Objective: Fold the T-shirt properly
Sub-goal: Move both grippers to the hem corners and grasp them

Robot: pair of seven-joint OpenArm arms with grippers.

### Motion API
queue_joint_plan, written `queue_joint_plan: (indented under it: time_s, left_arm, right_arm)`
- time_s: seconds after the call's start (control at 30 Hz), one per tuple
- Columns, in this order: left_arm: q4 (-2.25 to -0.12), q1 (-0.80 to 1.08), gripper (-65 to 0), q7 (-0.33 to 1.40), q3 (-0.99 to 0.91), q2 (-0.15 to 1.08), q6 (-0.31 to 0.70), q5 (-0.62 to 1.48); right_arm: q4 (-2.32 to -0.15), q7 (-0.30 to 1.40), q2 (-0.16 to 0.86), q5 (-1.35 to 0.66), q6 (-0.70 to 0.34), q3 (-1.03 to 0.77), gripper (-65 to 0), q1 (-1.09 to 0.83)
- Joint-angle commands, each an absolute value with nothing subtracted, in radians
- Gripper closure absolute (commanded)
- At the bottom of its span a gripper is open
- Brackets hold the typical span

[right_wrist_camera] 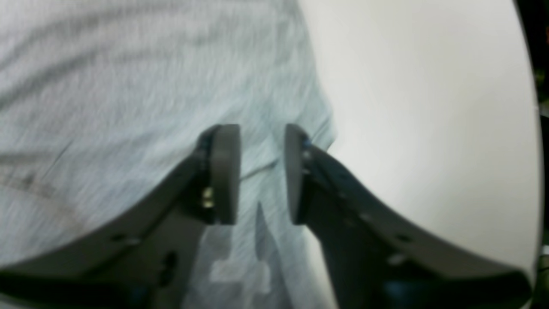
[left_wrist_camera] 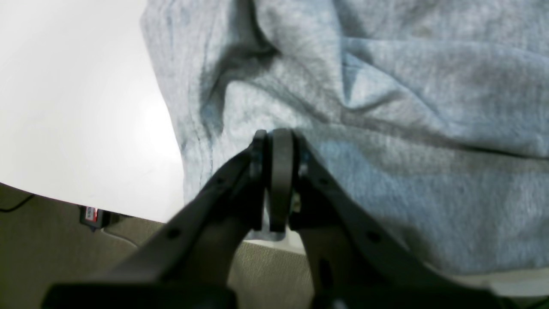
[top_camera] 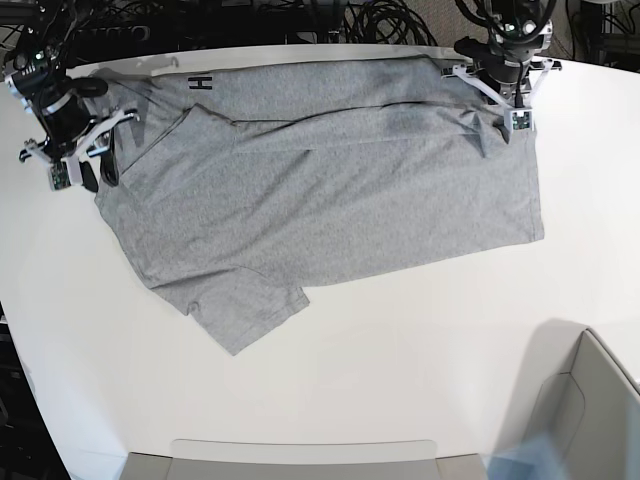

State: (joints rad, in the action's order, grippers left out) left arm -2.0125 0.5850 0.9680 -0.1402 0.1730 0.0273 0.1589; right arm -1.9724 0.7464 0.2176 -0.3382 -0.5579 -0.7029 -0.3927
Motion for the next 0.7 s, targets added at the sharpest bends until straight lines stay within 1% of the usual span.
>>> queue_joint_plan:
  time_s: [0.0,0.03,0.13,0.2,0.27,0.33,0.43,0.53,0.67]
  left_arm:
    - [-2.034,0.567,-1.5,0.941,-0.143,0.176,0.027,0.159]
    - [-2.034,0.553,-1.5,0.941,-0.143,0.176,0.027,0.16]
    - [-2.034,0.499,-1.5,0.941,-0.137,0.171,0.027,0.162]
    - [-2.034,0.461,-1.5,0.941,-0.134,0.15,0.027,0.162]
    - [-2.034,0.427,-1.5,0.943,-0.133,0.122,0.027,0.162]
    - [-2.032,0.401,-1.5,0.958,-0.131,0.101,0.027,0.162]
    - [-2.031,0.354,-1.5,1.027,-0.131,0.091,0.027,0.162]
    - [-2.029,0.32,-1.5,1.07,-0.13,0.091,0.027,0.162]
    - [-2.028,0.314,-1.5,1.076,-0.13,0.091,0.027,0.162]
  right_arm:
    - [-1.991,0.759,0.251,-0.351,-0.559,-0.705,-21.9,-0.348]
    - [-1.985,0.811,0.269,-0.351,-0.559,-0.69,-23.4,-0.295]
    - [-1.939,0.966,0.32,-0.351,-0.559,-0.618,-23.1,-0.142]
    - [-1.851,1.009,0.332,-0.349,-0.559,-0.559,-22.8,-0.028]
    - [-1.724,1.006,0.334,-0.317,-0.558,-0.496,-22.9,0.067]
    - [-1.612,1.006,0.334,-0.237,-0.558,-0.424,-22.9,0.163]
    - [-1.455,0.98,0.295,-0.102,-0.558,-0.349,-22.9,0.271]
    - [-1.34,0.909,0.243,0.004,-0.556,-0.338,-22.9,0.312]
    - [-1.265,0.868,0.208,0.085,-0.556,-0.338,-22.9,0.305]
